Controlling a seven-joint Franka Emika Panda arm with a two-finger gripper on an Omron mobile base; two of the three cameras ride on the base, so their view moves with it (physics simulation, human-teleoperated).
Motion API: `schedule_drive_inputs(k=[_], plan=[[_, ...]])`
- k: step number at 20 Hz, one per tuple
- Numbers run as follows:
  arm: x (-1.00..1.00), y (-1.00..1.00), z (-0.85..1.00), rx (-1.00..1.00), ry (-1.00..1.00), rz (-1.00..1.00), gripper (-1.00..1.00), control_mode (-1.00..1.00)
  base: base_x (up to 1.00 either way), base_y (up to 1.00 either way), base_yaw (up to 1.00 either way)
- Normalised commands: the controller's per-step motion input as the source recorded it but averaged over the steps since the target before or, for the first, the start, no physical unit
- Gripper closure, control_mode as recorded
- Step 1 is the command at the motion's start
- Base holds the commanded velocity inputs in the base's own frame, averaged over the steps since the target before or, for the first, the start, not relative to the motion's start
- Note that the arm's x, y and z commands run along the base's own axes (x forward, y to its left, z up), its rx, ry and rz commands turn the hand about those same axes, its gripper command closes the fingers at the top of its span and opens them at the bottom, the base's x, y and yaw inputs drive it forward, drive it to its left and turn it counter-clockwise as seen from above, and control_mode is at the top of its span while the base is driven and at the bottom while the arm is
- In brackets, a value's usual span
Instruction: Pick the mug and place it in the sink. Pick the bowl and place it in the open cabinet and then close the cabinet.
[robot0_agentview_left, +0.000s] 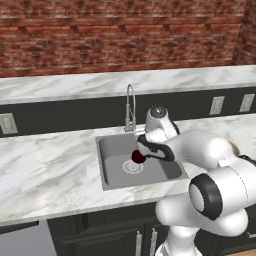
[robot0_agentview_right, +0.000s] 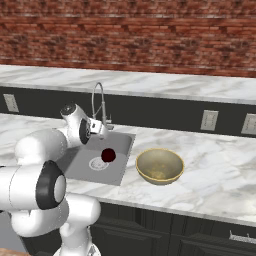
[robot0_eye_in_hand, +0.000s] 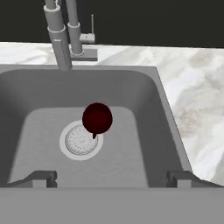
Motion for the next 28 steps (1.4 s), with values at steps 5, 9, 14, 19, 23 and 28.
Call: schedule_drive_inputs(k=[5, 9, 14, 19, 23, 28], plan=[[-0.17, -0.13, 0.96, 0.00, 0.23, -0.01, -1.00, -1.00, 0.00, 0.00, 0.00], [-0.62, -0.56, 0.78, 0.00, 0.19, -0.05, -1.00, -1.00, 0.00, 0.00, 0.00], [-0.71, -0.64, 0.60, -0.04, 0.22, -0.02, -1.00, -1.00, 0.00, 0.00, 0.00], [-0.67, -0.69, -0.11, -0.16, 0.19, -0.05, -1.00, -1.00, 0.00, 0.00, 0.00], [-0.03, -0.56, -0.59, 0.00, 0.24, 0.00, -1.00, -1.00, 0.00, 0.00, 0.00], [0.00, -0.37, -0.31, 0.03, 0.01, -0.01, -1.00, -1.00, 0.00, 0.00, 0.00]])
